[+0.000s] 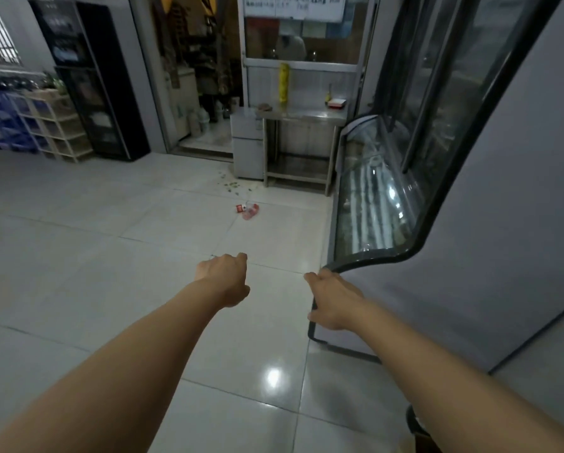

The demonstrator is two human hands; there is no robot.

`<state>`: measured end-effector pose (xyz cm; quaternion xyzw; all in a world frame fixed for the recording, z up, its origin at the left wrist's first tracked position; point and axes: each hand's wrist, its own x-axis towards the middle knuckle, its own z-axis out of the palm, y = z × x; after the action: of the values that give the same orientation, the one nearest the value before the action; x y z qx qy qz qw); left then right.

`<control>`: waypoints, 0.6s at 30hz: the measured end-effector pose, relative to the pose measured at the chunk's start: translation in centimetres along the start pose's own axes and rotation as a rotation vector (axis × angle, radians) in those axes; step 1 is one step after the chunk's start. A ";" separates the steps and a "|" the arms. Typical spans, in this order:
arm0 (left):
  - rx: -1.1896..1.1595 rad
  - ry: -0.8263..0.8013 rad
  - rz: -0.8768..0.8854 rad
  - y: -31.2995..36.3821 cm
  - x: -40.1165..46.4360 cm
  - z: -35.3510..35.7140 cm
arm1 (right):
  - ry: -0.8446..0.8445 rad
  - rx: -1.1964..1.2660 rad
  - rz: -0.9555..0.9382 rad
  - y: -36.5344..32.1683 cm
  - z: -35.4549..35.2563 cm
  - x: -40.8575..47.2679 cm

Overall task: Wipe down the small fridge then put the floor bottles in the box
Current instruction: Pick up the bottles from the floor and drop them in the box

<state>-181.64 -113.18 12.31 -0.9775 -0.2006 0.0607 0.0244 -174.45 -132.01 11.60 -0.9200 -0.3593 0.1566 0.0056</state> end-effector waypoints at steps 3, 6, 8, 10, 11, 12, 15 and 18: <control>-0.008 -0.012 -0.057 -4.1 1.2 0.0 | -0.006 -0.023 -0.031 -2.8 -1.2 3.6; -0.011 -0.019 -0.099 -7.4 3.2 0.3 | -0.007 -0.037 -0.069 -4.9 -2.3 7.6; -0.015 -0.023 -0.118 -9.2 5.1 0.5 | -0.009 -0.036 -0.093 -6.1 -3.1 10.8; -0.005 -0.022 -0.129 -10.9 7.8 0.5 | -0.006 -0.037 -0.110 -7.0 -4.0 14.4; 0.003 -0.020 -0.136 -11.8 9.3 0.4 | -0.001 -0.038 -0.116 -7.4 -4.5 16.4; 0.009 -0.018 -0.146 -12.7 11.0 0.3 | 0.002 -0.037 -0.123 -7.8 -5.0 18.5; 0.023 -0.021 -0.179 -15.5 16.5 -0.5 | 0.000 -0.030 -0.138 -8.2 -7.0 25.0; 0.029 -0.031 -0.202 -17.8 21.8 -1.5 | -0.012 -0.035 -0.139 -8.2 -9.3 31.2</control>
<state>-168.50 -88.22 12.69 -0.9508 -0.2975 0.0760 0.0414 -155.52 -104.31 12.60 -0.8917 -0.4253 0.1553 -0.0017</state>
